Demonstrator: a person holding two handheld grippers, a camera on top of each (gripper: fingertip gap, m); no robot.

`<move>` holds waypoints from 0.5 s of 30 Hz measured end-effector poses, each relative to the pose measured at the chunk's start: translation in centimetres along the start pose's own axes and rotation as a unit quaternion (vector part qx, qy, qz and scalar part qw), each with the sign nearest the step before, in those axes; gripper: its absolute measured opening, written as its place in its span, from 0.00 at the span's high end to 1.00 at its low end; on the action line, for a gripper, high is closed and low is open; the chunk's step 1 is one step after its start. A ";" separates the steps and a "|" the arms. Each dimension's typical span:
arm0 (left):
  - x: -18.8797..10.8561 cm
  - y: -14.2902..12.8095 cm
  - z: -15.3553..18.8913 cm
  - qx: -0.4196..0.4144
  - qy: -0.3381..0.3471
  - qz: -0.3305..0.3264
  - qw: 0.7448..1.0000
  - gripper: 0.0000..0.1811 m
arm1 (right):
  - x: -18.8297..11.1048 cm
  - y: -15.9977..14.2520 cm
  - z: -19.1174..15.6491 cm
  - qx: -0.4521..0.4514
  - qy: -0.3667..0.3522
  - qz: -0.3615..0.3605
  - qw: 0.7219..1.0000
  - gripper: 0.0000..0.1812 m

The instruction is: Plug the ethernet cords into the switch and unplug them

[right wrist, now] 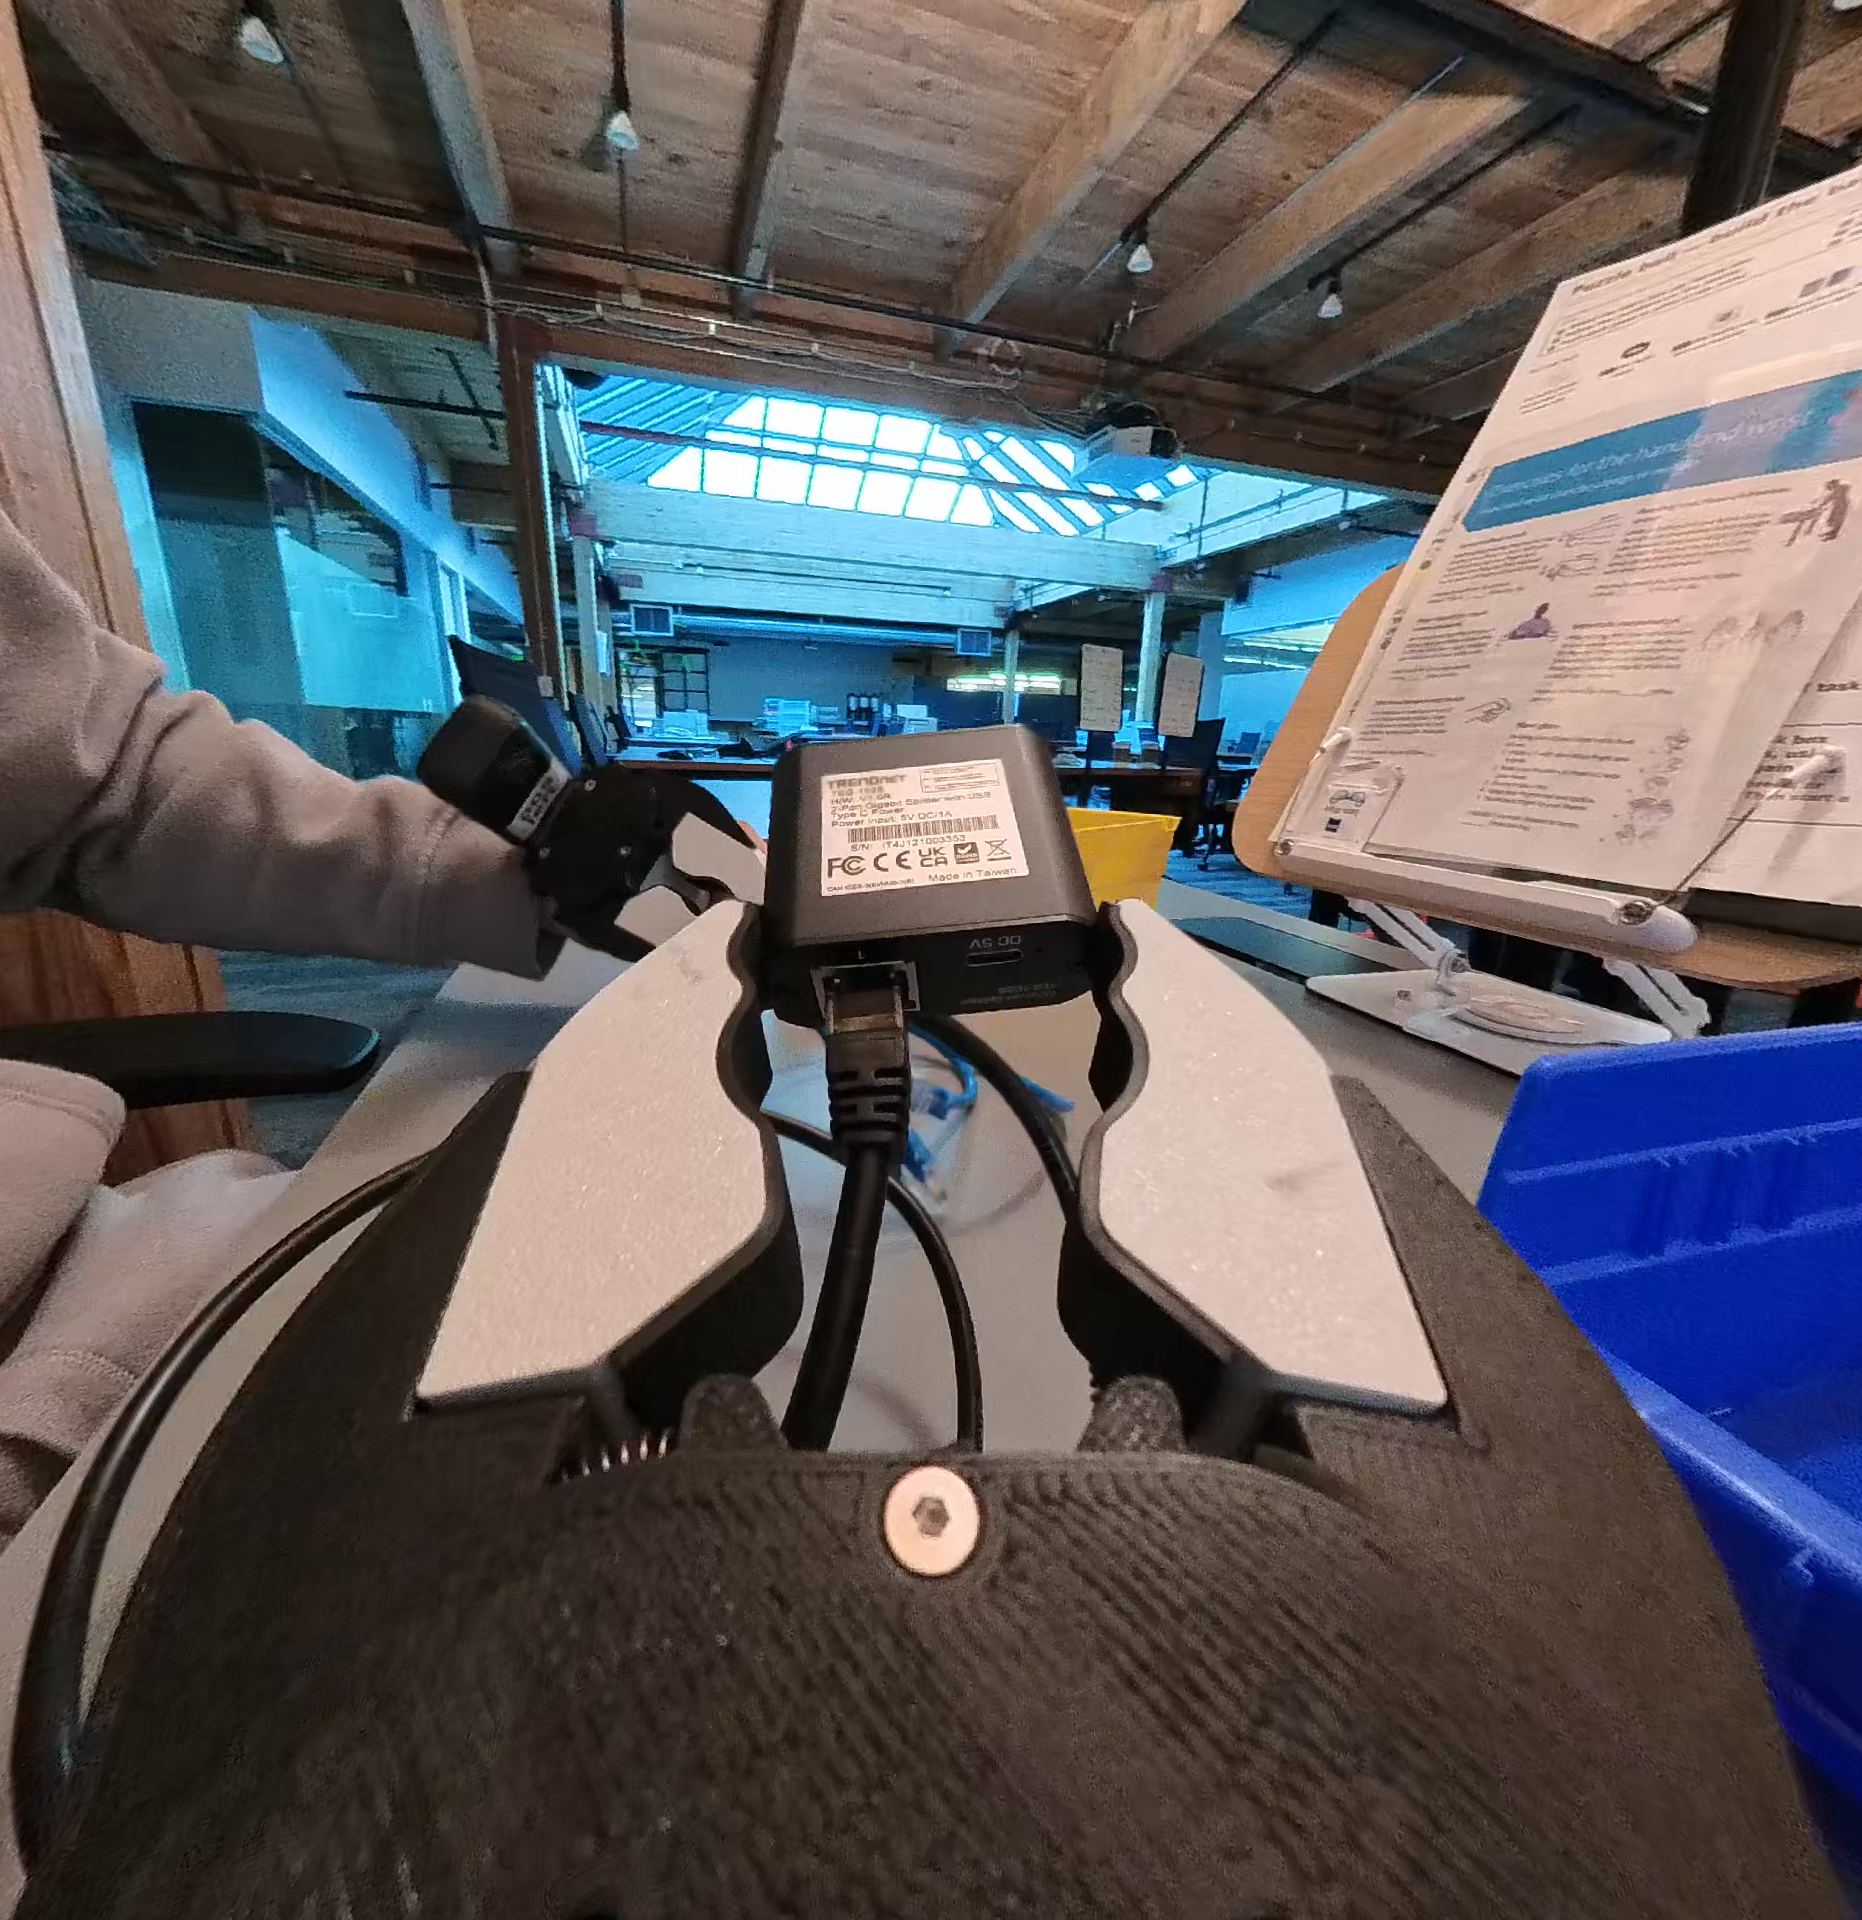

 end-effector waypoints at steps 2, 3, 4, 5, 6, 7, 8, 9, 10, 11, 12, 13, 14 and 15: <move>-0.6 -0.6 0.2 -0.023 -0.022 -0.005 0.999 0.96 | 0.0 0.1 -0.1 0.008 0.004 0.007 1.000 0.67; -0.9 -0.9 0.2 -0.032 -0.029 -0.007 0.999 0.96 | 0.0 0.2 -0.1 0.011 0.004 0.011 1.000 0.67; -1.1 -1.1 0.2 -0.037 -0.036 -0.008 0.999 0.95 | 0.0 0.2 0.0 0.011 0.002 0.012 1.000 0.67; -1.3 -1.4 0.3 -0.039 -0.045 -0.009 0.998 0.95 | 0.0 0.2 0.0 0.011 0.001 0.011 1.000 0.67; -1.5 -1.7 0.3 -0.042 -0.055 -0.012 0.998 0.94 | 0.0 0.2 0.0 0.010 0.001 0.009 1.000 0.67; -1.7 -2.1 0.5 -0.051 -0.069 -0.017 0.996 0.93 | 0.1 0.1 -0.1 0.008 0.003 0.006 1.000 0.67; -2.0 -2.5 0.7 -0.061 -0.084 -0.024 0.994 0.92 | 0.1 -0.1 -0.2 0.006 0.004 0.000 1.000 0.67; -2.2 -2.8 0.6 -0.064 -0.086 -0.029 0.994 0.92 | 0.2 -0.2 -0.3 0.004 0.007 -0.006 1.000 0.67; -2.3 -3.2 0.4 -0.066 -0.081 -0.035 0.994 0.93 | 0.3 -0.4 -0.5 0.003 0.013 -0.011 1.000 0.67; -2.3 -3.5 0.5 -0.081 -0.086 -0.044 0.992 0.94 | 0.4 -0.5 -0.6 0.002 0.015 -0.016 1.000 0.67; -2.3 -3.6 0.7 -0.098 -0.090 -0.048 0.990 0.95 | 0.5 -0.6 -0.6 0.001 0.015 -0.021 1.000 0.67; -2.3 -3.5 0.6 -0.107 -0.085 -0.044 0.990 0.96 | 0.5 -0.7 -0.6 0.002 0.018 -0.023 1.000 0.66; -2.2 -3.3 0.6 -0.116 -0.089 -0.042 0.988 0.97 | 0.5 -0.7 -0.7 0.002 0.020 -0.024 1.000 0.67; -2.3 -3.1 0.5 -0.136 -0.093 -0.046 0.985 0.97 | 0.5 -0.7 -0.6 0.002 0.018 -0.023 1.000 0.67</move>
Point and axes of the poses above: each gripper's, where its closed fingertips meet, x out along the fingers, y out of its top, z = x × y across the jaws, the point moved 1 cm from there along -x, back along the fingers, and after that the axes turned 12 degrees about z, right-handed, at the moved point
